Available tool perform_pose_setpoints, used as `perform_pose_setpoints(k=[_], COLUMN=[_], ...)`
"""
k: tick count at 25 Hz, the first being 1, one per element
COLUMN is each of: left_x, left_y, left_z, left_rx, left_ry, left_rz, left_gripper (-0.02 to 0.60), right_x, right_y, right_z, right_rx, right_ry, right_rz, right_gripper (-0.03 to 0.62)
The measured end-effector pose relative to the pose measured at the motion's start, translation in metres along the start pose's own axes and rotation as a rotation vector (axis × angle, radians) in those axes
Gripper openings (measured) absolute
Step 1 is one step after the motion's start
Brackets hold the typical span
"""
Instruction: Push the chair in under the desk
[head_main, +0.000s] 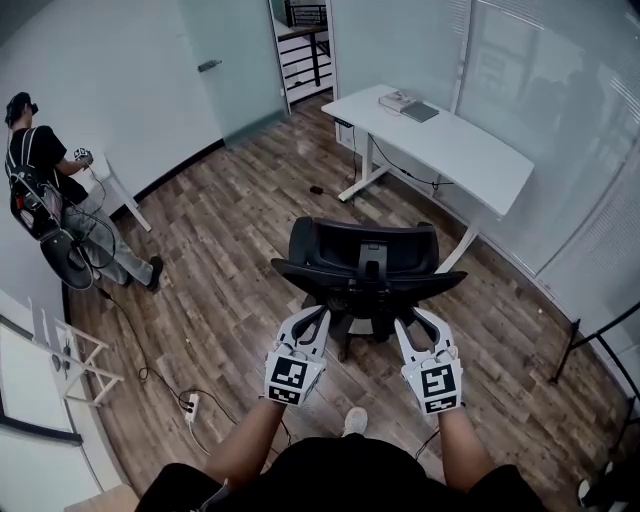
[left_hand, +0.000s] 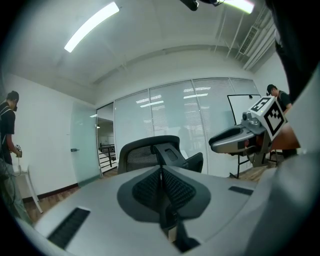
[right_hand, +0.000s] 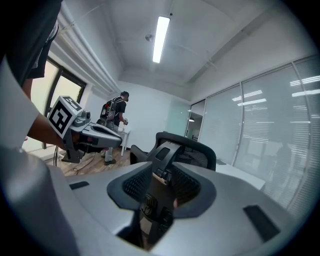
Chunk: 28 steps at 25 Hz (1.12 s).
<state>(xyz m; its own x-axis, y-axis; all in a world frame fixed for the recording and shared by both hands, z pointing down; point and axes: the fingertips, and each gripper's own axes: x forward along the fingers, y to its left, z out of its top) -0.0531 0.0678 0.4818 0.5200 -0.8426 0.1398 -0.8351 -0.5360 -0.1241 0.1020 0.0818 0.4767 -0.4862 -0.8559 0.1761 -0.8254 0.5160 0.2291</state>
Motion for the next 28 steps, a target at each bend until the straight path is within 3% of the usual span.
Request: perform_pose_setpoints(k=[2, 5, 7, 11, 13, 20, 28], left_x=[0.007, 0.017, 0.023, 0.035, 0.041, 0.062, 0.100], left_y=[0.000, 0.001, 0.003, 0.001, 0.004, 0.016, 0.023], left_z=[-0.001, -0.007, -0.013, -0.039, -0.052, -0.053, -0.067], left_rx=[0.014, 0.087, 0.158, 0.375, 0.507, 0.841, 1.059], left_ry=[-0.002, 0.030, 0.069, 0.211, 0.285, 0.386, 0.471], left_rz=[-0.006, -0.012, -0.016, -0.072, -0.089, -0.048, -0.090], left_gripper=[0.040, 0.189, 0.238, 0.343, 0.390, 0.431, 0.431], right_x=[0.007, 0.017, 0.025, 0.037, 0.043, 0.051, 0.078], right_y=[-0.004, -0.008, -0.008, -0.006, -0.007, -0.009, -0.015], right_z=[-0.006, -0.015, -0.022, -0.030, -0.032, -0.058, -0.088], right_rx=[-0.027, -0.047, -0.050, -0.120, -0.179, -0.424, -0.724], right_ry=[0.013, 0.036, 0.059, 0.098, 0.125, 0.232, 0.360], right_rz=[0.031, 0.083, 0.123, 0.186, 0.198, 0.216, 0.242], right_gripper=[0.169, 0.225, 0.253, 0.316, 0.381, 0.478, 0.489])
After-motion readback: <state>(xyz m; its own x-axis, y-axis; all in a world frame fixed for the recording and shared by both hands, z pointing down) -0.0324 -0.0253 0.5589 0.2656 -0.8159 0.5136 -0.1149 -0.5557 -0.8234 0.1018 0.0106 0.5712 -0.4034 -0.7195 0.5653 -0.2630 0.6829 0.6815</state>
